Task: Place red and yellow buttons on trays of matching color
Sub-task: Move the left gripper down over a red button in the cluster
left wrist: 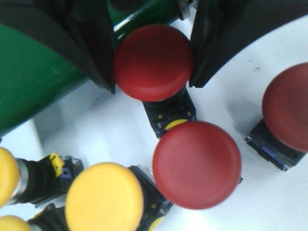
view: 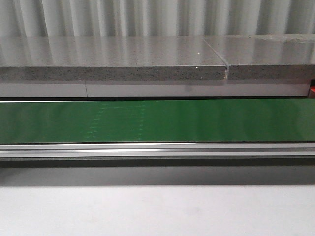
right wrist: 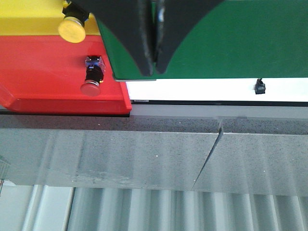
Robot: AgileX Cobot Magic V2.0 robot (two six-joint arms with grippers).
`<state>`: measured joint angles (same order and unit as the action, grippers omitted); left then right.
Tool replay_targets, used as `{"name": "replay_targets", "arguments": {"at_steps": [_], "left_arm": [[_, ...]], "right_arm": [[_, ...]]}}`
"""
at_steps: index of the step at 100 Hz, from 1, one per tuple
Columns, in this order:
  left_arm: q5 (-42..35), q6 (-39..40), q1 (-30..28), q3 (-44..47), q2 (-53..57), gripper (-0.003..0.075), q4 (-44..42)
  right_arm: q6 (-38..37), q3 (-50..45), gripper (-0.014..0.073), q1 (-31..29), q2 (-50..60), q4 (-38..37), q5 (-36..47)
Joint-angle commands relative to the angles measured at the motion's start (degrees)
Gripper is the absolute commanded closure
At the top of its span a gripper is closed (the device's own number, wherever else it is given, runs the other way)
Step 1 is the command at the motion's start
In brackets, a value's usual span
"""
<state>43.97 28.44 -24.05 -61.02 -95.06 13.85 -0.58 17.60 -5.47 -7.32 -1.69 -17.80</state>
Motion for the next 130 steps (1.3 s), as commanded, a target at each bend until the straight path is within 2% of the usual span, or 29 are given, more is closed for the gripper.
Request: {"name": "replay_targets", "arguments": {"at_steps": [1, 16, 45, 72, 101, 130], "left_arm": [[-1.17, -1.51, 0.45, -1.77, 4.67, 0.0506, 0.36], [0.65, -7.26, 0.45, -1.77, 9.42, 0.051, 0.09], [3.09, -13.56, 0.45, -1.77, 19.05, 0.051, -0.91], [9.64, -23.79, 0.45, -1.77, 20.77, 0.051, 4.84], [9.36, -25.34, 1.2, -1.77, 20.77, 0.051, 4.81], [8.63, -25.48, 7.63, -3.55, 14.67, 0.051, 4.06]], "right_arm": [[0.58, 1.39, 0.066, -0.2, -0.56, -0.78, 4.55], [0.58, 1.39, 0.066, -0.2, -0.56, -0.78, 4.55], [0.58, 1.39, 0.066, -0.2, -0.56, -0.78, 4.55], [0.58, 1.39, 0.066, -0.2, -0.56, -0.78, 4.55], [0.58, 1.39, 0.066, -0.2, -0.56, -0.78, 4.55], [0.58, 1.39, 0.066, -0.2, -0.56, -0.78, 4.55]]}}
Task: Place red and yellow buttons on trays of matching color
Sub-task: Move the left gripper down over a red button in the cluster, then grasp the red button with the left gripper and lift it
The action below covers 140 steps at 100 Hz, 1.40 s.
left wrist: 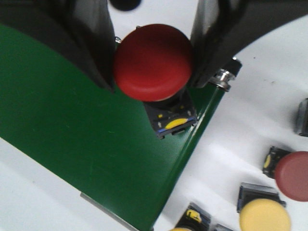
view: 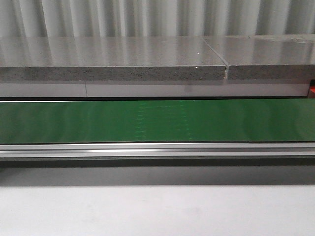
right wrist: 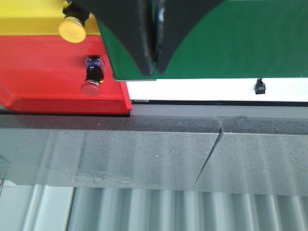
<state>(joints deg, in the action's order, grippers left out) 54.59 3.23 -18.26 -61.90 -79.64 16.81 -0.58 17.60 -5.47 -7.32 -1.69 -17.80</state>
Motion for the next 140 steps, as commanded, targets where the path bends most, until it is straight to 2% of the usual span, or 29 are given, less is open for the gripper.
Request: {"name": "replay_targets", "arguments": {"at_steps": [1, 29, 36, 48, 57, 78, 94, 112, 140], "left_arm": [[-1.99, -0.27, 2.09, -2.7, -0.91, 0.051, 1.04], [-1.32, -0.39, 3.22, -3.62, -3.93, 0.0502, -0.49], [-1.27, -0.39, 3.22, -3.62, -3.93, 0.0451, -0.75], [-1.78, -0.39, 3.22, -3.76, -3.93, 0.03, -0.75], [-1.91, -0.39, 3.22, -4.68, -3.93, 0.0244, -0.64], [-0.83, -0.39, 3.22, -10.03, -3.93, 0.0243, -0.47], [1.81, -0.5, 3.22, -16.14, -3.93, 0.0243, -7.07], [3.07, -5.63, 3.22, -19.86, -3.95, 0.0248, -13.07], [7.38, -13.69, 0.42, -21.6, -8.4, 0.0248, -12.26]], "right_arm": [[0.58, 1.39, 0.066, -0.2, -0.56, -0.78, 4.55], [0.58, 1.39, 0.066, -0.2, -0.56, -0.78, 4.55], [0.58, 1.39, 0.066, -0.2, -0.56, -0.78, 4.55], [0.58, 1.39, 0.066, -0.2, -0.56, -0.78, 4.55], [0.58, 1.39, 0.066, -0.2, -0.56, -0.78, 4.55], [0.58, 1.39, 0.066, -0.2, -0.56, -0.78, 4.55], [0.58, 1.39, 0.066, -0.2, -0.56, -0.78, 4.55], [0.58, 1.39, 0.066, -0.2, -0.56, -0.78, 4.55], [0.58, 1.39, 0.066, -0.2, -0.56, -0.78, 4.55]]}}
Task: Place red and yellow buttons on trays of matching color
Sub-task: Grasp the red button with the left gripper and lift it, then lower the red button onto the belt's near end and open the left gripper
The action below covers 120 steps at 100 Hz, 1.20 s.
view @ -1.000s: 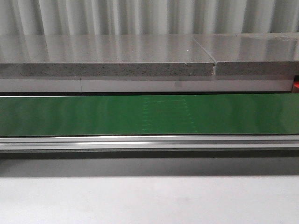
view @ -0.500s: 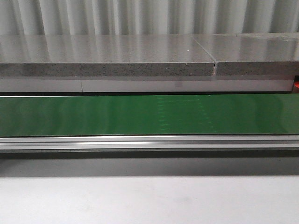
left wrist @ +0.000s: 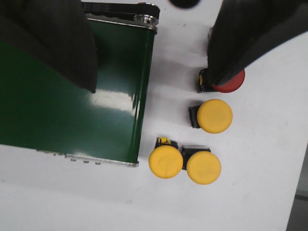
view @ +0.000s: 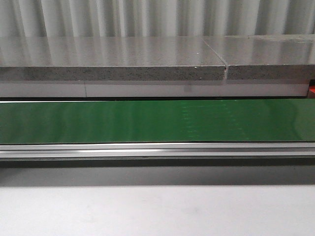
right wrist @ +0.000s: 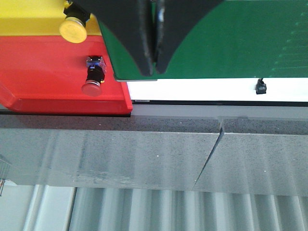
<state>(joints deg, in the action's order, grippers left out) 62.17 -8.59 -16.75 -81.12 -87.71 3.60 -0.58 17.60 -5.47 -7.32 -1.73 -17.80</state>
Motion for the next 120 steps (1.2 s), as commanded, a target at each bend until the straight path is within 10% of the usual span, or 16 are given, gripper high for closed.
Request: {"name": "replay_targets", "arguments": {"at_steps": [1, 120], "left_arm": [[-0.2, -2.06, -1.32, -2.38, -0.5, 0.0248, 0.95], [-7.16, -5.1, -5.85, -5.42, -15.25, 0.0248, -2.8]], "right_arm": [[0.58, 1.39, 0.066, -0.2, -0.56, -0.74, 4.55], [0.58, 1.39, 0.066, -0.2, -0.56, -0.74, 4.49]]}}
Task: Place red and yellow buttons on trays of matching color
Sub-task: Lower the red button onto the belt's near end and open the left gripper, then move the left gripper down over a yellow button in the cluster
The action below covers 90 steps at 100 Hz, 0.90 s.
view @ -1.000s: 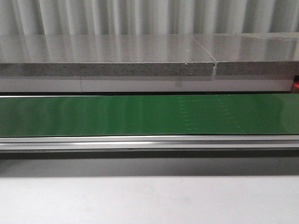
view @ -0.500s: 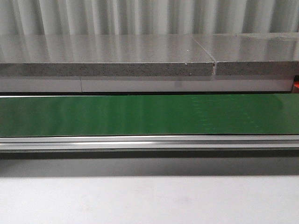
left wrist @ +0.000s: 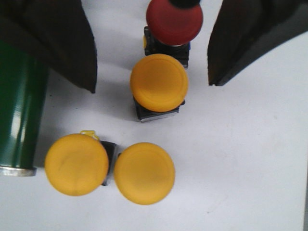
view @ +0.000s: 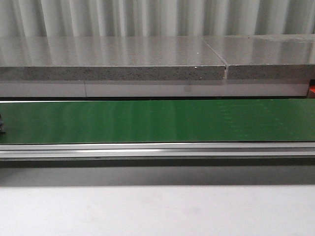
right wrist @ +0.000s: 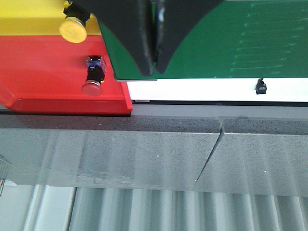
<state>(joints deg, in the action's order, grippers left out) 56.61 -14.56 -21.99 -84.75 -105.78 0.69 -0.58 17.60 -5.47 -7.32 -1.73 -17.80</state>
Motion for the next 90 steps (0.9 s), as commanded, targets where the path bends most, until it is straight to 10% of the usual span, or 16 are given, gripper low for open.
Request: {"name": "replay_targets", "arguments": {"at_steps": [1, 90], "left_arm": [[-1.6, 0.88, -0.61, -1.78, 2.83, 0.0248, 0.11], [-3.57, 0.88, -0.61, -1.78, -2.81, 0.0249, 0.89]], "right_arm": [[0.58, 1.39, 0.066, -0.2, -0.56, -0.74, 4.49], [0.58, 1.39, 0.066, -0.2, -0.56, -0.74, 4.49]]}}
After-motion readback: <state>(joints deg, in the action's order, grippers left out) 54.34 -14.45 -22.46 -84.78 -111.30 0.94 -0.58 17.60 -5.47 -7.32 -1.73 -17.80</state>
